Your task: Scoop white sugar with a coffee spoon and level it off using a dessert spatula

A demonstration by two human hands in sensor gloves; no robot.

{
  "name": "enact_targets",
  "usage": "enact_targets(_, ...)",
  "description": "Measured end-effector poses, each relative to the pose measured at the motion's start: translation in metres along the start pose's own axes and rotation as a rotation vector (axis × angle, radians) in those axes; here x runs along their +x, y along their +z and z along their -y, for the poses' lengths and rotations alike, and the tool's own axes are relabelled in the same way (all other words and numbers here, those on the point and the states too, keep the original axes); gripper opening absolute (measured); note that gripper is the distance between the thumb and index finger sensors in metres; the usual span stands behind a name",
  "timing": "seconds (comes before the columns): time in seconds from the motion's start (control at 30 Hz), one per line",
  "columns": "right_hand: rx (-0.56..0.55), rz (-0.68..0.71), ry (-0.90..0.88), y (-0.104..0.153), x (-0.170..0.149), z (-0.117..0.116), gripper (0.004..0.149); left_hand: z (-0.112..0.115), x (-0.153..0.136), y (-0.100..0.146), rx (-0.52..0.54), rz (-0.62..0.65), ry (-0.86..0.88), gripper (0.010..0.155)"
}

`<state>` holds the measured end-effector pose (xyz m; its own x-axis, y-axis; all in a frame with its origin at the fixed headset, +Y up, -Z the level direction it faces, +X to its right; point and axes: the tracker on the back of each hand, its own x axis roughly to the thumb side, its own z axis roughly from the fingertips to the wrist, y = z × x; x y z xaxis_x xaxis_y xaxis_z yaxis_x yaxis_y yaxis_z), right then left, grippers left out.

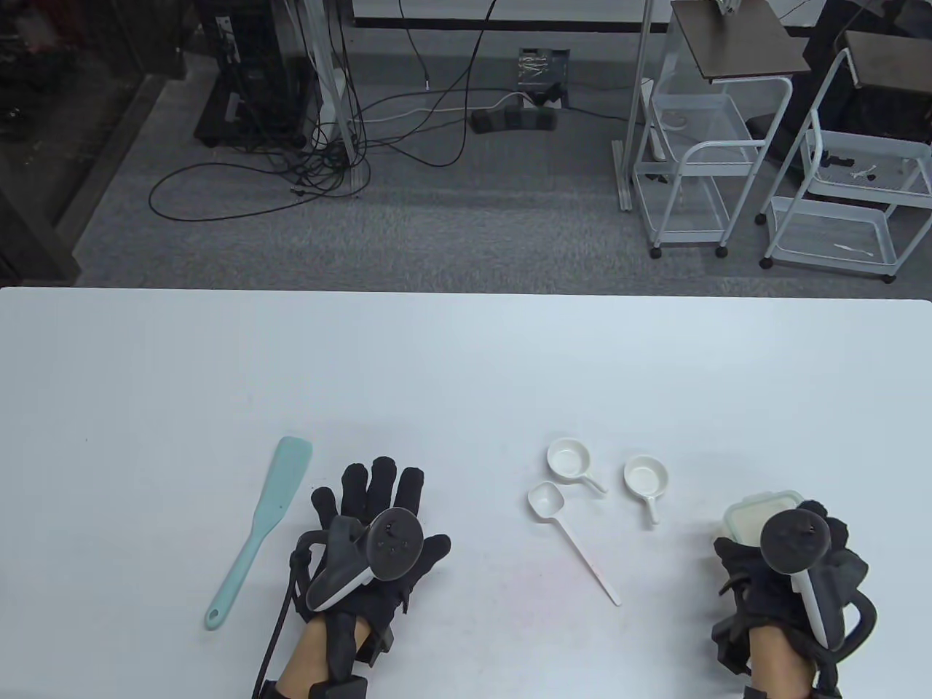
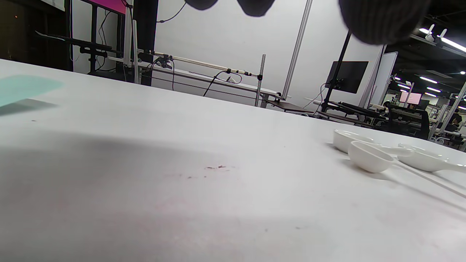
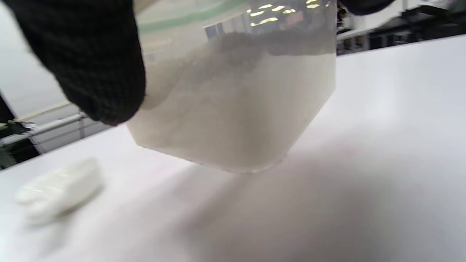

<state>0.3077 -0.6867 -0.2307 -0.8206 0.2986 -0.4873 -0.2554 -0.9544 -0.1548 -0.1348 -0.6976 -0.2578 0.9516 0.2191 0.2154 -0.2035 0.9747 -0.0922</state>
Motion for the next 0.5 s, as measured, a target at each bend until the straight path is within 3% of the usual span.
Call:
enact_targets(0.2, -0.006, 0.394, -0.018, 0.041, 0.075, 0.022, 0.112, -0.004, -0.002, 0.001, 0.016, -0.004, 0.018, 0.093)
enact_targets(0.5, 0.238, 0.842, -0.056, 0.095, 0.161, -0.030, 0.112, -0.012, -0.001, 0.004, 0.056, -0.003, 0.034, 0.092)
